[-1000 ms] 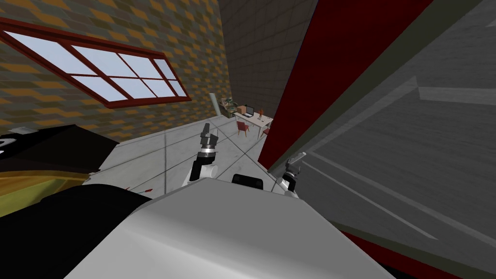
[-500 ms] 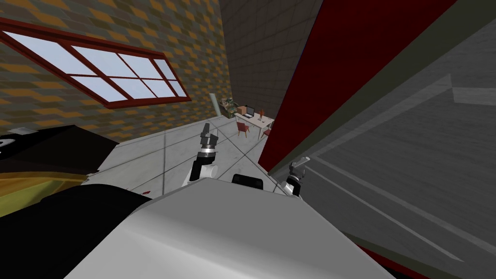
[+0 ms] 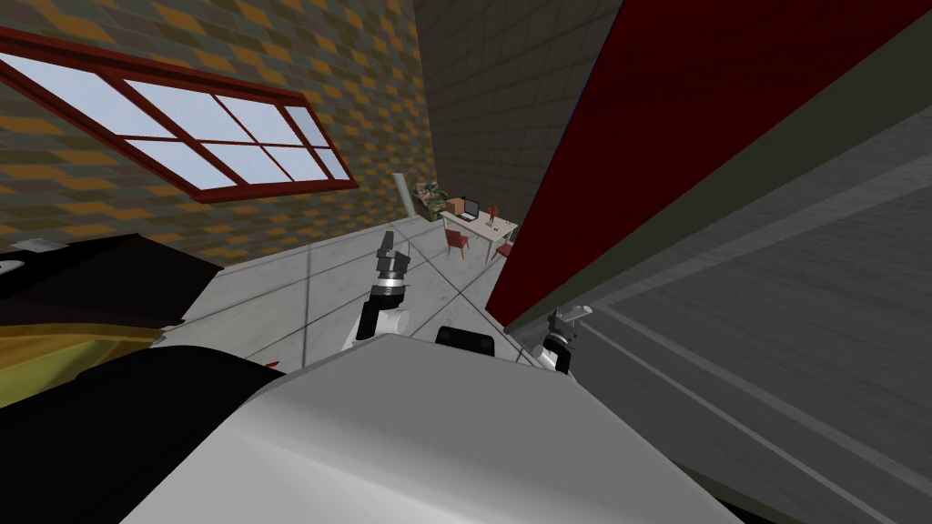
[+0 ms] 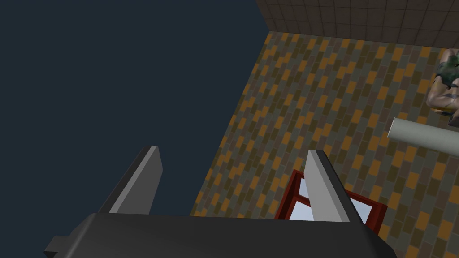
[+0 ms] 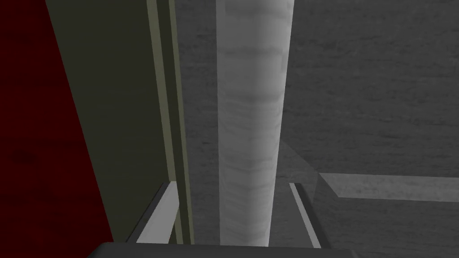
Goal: Pull the door open
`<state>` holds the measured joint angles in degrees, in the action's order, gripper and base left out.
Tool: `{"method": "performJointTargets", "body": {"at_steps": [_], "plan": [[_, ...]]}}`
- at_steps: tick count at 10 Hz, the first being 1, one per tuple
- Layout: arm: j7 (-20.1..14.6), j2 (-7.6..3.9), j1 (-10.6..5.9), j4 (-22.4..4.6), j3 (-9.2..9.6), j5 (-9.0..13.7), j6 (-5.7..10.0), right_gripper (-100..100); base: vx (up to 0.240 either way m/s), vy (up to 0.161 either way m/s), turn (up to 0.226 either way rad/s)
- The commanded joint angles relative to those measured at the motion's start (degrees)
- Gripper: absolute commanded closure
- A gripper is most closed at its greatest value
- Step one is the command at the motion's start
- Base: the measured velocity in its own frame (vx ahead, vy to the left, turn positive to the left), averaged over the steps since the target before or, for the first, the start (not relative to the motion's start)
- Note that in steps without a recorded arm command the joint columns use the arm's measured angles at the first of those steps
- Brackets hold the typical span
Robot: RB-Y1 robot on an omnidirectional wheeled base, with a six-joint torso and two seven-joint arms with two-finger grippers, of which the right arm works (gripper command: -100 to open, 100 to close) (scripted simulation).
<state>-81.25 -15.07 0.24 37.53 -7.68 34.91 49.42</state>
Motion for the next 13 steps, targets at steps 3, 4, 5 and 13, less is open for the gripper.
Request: {"method": "performJointTargets", "body": {"at_steps": [3, 4, 5, 13], "plan": [[0.2, -0.12, 0.06, 0.0, -0.16, 0.1, -0.09, 100, -0.021, -0.001, -0.002], [0.2, -0.12, 0.06, 0.0, -0.16, 0.1, -0.09, 100, 0.0, 0.0, 0.0], [0.2, -0.12, 0.06, 0.0, -0.16, 0.1, -0.09, 100, 0.0, 0.0, 0.0], [-3.2, -0.97, 0.08, 2.2, 5.09, -2.9, -1.79, 100, -0.181, 0.002, 0.055]]}}
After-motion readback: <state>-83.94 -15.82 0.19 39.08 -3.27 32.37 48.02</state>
